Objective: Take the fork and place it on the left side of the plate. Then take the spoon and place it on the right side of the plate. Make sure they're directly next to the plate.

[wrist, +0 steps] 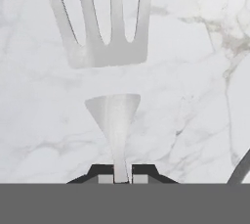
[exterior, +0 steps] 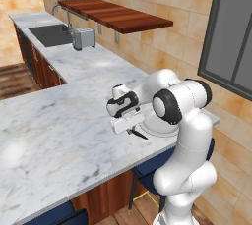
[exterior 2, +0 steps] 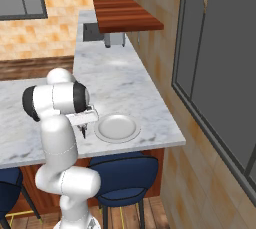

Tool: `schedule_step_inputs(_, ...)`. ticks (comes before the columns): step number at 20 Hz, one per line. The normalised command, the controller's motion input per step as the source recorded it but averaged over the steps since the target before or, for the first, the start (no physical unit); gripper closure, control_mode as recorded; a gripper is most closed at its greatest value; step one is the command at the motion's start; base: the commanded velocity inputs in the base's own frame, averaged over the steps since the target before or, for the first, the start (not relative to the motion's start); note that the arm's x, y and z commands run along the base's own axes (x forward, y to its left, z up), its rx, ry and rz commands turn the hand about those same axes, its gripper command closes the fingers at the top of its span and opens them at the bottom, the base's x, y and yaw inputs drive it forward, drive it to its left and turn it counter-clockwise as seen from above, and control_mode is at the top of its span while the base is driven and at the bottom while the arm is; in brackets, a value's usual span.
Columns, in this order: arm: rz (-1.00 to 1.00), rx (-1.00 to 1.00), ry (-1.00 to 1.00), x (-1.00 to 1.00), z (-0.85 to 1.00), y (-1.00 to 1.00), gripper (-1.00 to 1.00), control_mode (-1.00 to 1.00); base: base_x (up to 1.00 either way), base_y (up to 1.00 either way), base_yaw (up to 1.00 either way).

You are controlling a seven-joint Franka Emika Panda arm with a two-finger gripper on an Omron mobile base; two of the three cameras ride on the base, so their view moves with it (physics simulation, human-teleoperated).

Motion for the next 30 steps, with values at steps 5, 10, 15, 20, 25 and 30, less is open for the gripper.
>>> schedule_step_inputs(5, 0.0, 0.01, 0.0, 0.15, -0.27, -0.21, 1.0, -1.0, 0.0, 0.0, 0.0)
schedule_step_inputs(10, 0.0, 0.0, 0.0, 0.13, -0.26, -0.28, 1.0, -1.0, 0.0, 0.0, 0.0)
schedule_step_inputs(15, 0.0, 0.0, 0.0, 0.07, -0.13, -0.09, -1.0, -1.0, 0.0, 0.0, 0.0)
schedule_step_inputs(20, 0.0, 0.0, 0.0, -0.09, 0.21, -0.01, -1.0, -1.0, 0.0, 0.0, 0.0)
schedule_step_inputs(25, 0.0, 0.01, 0.0, -0.31, 0.28, -0.13, -1.0, -1.0, 0.0, 0.0, 0.0)
schedule_step_inputs(30, 0.0, 0.06, -0.05, -0.54, 0.32, 0.0, -1.0, -1.0, 0.0, 0.0, 0.0)
